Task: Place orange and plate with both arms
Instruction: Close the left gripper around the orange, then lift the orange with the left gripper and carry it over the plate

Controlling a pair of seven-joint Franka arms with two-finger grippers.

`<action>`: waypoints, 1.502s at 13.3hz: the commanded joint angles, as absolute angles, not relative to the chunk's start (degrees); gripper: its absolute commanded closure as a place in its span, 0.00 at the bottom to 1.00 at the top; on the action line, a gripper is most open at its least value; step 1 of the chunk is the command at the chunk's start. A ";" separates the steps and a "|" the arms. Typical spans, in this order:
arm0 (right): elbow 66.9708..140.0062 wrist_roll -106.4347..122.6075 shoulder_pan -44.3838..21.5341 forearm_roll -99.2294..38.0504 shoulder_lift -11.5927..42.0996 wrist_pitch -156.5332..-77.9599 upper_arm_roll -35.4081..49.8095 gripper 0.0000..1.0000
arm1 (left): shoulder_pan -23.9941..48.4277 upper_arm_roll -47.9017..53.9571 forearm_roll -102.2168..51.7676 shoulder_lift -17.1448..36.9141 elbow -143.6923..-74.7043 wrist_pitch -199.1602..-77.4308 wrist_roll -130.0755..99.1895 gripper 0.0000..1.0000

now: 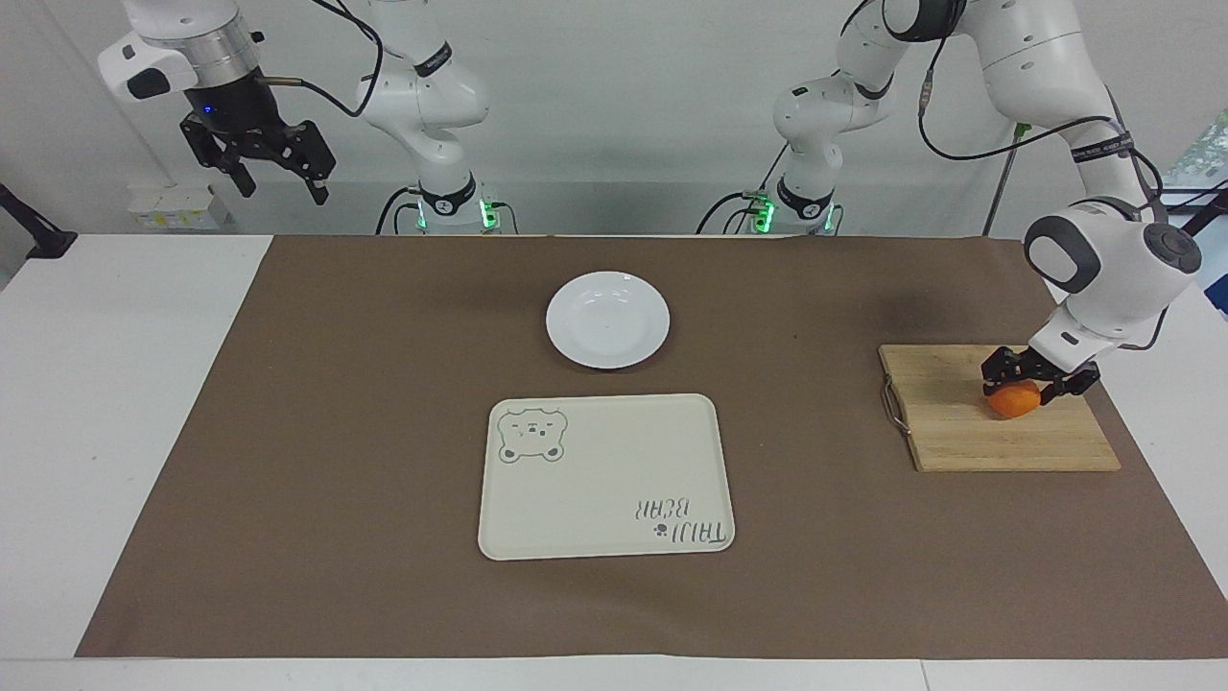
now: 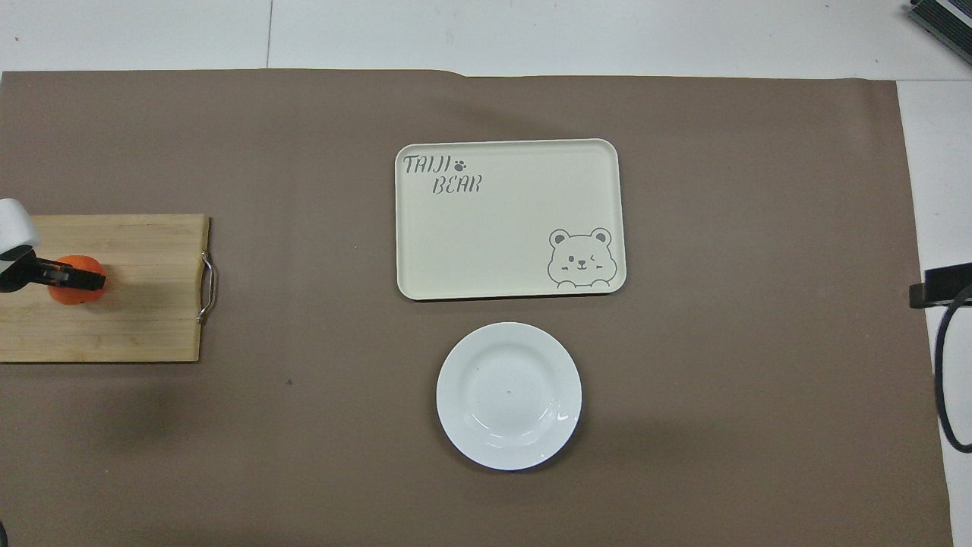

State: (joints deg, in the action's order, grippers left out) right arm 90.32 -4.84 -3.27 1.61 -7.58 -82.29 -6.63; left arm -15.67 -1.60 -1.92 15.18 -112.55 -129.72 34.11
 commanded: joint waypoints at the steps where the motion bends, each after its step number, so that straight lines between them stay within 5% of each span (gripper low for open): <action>1: 91.58 -3.60 -2.99 2.11 -8.53 -83.41 -6.24 0.00 | -16.79 -1.32 -2.46 13.62 -114.08 -131.40 35.07 1.00; 8: 91.76 -1.93 -3.08 -0.33 -8.61 -83.67 -6.24 0.00 | -5.91 -0.79 -2.46 7.65 -113.82 -126.84 34.72 1.00; 20: 94.66 1.85 -2.29 -3.77 -7.73 -88.15 -6.77 0.00 | 31.08 -0.62 -2.72 6.15 -114.17 -125.59 -3.48 1.00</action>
State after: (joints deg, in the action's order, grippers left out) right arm 93.44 0.59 -2.67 -1.68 -7.20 -86.86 -6.90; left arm 25.93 0.72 -2.09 8.20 -112.87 -125.48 2.54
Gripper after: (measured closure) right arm 0.000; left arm 0.159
